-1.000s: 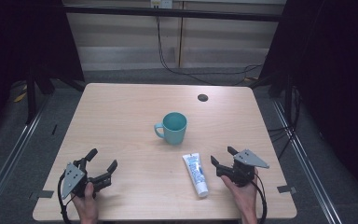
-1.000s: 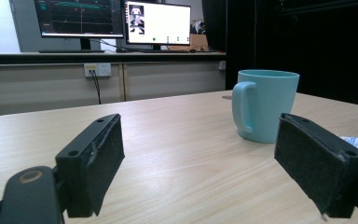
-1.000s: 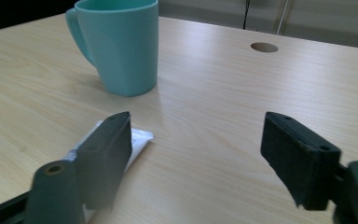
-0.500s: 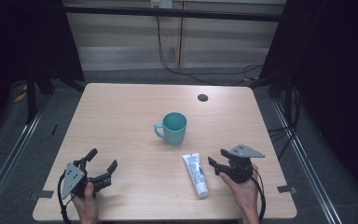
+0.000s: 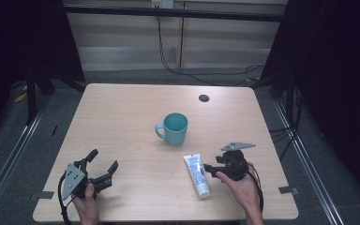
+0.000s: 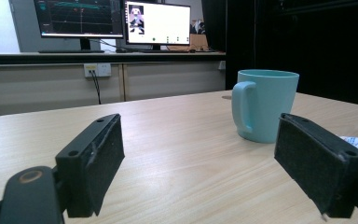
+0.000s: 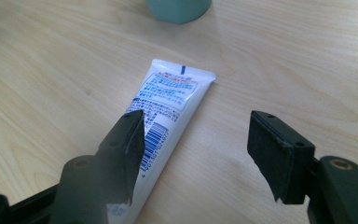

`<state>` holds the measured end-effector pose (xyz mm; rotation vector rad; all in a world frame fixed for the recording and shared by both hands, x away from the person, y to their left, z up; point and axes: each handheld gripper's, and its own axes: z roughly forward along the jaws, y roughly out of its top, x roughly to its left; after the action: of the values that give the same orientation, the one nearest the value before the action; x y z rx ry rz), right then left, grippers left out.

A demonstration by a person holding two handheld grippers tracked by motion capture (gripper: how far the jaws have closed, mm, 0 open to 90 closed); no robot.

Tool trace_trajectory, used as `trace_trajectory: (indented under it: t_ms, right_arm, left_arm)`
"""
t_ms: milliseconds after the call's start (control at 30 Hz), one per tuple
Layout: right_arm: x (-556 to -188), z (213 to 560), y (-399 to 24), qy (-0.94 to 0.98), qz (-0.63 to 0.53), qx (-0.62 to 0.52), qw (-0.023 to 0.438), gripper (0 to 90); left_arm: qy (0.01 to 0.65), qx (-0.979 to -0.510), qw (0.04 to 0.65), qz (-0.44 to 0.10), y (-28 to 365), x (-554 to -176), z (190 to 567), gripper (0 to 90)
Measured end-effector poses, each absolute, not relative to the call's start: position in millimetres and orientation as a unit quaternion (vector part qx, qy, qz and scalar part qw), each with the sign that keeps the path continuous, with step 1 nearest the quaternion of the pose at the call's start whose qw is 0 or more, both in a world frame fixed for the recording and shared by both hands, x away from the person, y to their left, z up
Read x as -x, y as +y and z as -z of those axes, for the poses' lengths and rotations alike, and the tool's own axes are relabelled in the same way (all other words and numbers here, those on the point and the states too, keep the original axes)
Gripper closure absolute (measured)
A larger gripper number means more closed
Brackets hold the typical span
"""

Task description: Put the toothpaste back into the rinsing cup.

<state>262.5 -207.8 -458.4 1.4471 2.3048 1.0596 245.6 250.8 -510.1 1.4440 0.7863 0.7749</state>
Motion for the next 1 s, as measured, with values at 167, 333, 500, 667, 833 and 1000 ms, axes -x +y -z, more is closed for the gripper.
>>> trace_trajectory:
  t_ms: [167, 333, 500, 667, 833, 1000]
  right_arm:
    - [-267, 456, -202, 0.792, -0.336, -0.503, 0.083, 36.5]
    - [-271, 456, -199, 0.800, -0.322, -0.503, 0.054, 35.0]
    - [-275, 455, -192, 0.813, -0.300, -0.499, 0.031, 34.5]
    - [-280, 453, -183, 0.818, -0.286, -0.499, 0.025, 34.2]
    - [-286, 454, -178, 0.818, -0.270, -0.507, 0.018, 37.0]
    - [-288, 458, -170, 0.821, -0.251, -0.513, -0.010, 38.0]
  left_arm:
    - [0.341, -0.627, 0.614, -0.337, 251, -246, 510, 15.6]
    - [0.341, -0.626, 0.615, -0.336, 251, -246, 510, 15.6]
    - [0.341, -0.626, 0.615, -0.337, 251, -246, 510, 15.6]
    - [0.341, -0.627, 0.615, -0.335, 251, -246, 510, 15.6]
    - [0.341, -0.627, 0.615, -0.336, 251, -246, 510, 15.6]
    - [0.341, -0.626, 0.615, -0.336, 251, -246, 510, 15.6]
